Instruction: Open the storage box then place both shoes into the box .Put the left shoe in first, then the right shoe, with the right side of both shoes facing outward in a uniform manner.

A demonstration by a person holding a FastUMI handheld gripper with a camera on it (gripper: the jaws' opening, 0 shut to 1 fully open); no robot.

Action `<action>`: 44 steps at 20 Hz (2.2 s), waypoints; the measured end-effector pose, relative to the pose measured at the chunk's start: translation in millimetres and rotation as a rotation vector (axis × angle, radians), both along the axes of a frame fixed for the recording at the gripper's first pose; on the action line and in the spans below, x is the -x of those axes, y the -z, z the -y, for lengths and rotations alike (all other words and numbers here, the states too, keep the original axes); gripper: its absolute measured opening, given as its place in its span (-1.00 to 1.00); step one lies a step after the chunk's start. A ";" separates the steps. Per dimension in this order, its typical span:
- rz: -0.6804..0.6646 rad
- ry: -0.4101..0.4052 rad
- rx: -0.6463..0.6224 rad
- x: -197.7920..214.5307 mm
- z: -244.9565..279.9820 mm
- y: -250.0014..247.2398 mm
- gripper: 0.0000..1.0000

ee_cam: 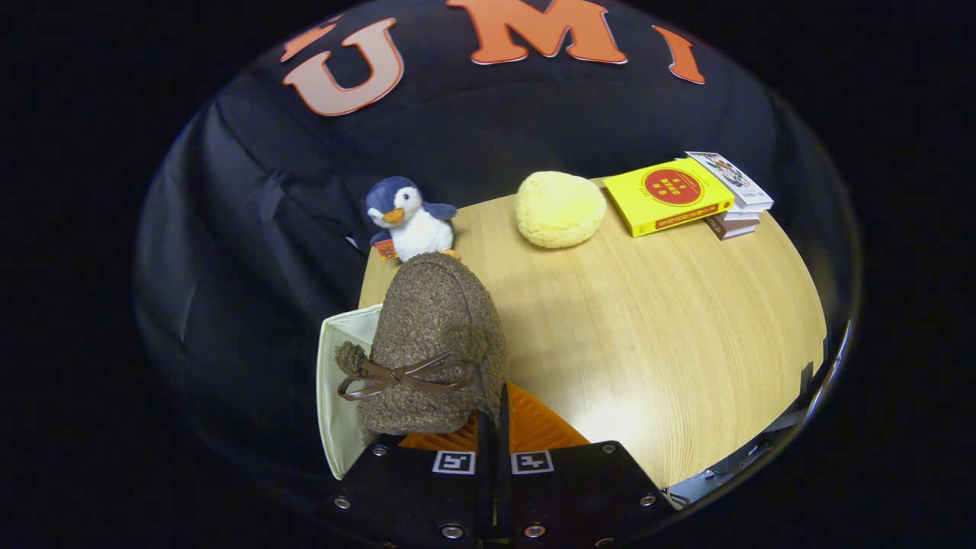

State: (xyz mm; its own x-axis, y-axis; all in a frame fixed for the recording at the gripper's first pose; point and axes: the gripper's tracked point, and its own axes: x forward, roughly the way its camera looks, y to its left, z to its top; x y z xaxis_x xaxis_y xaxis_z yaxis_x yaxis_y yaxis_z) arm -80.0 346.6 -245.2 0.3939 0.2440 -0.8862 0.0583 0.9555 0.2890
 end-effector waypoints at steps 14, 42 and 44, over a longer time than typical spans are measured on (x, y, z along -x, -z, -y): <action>-0.065 -0.116 0.065 16.5 -72.6 73.3 -0.94; 0.517 0.035 0.089 -33.5 197.9 -92.5 0.80; 0.590 0.040 0.078 -37.7 229.2 -108.7 0.81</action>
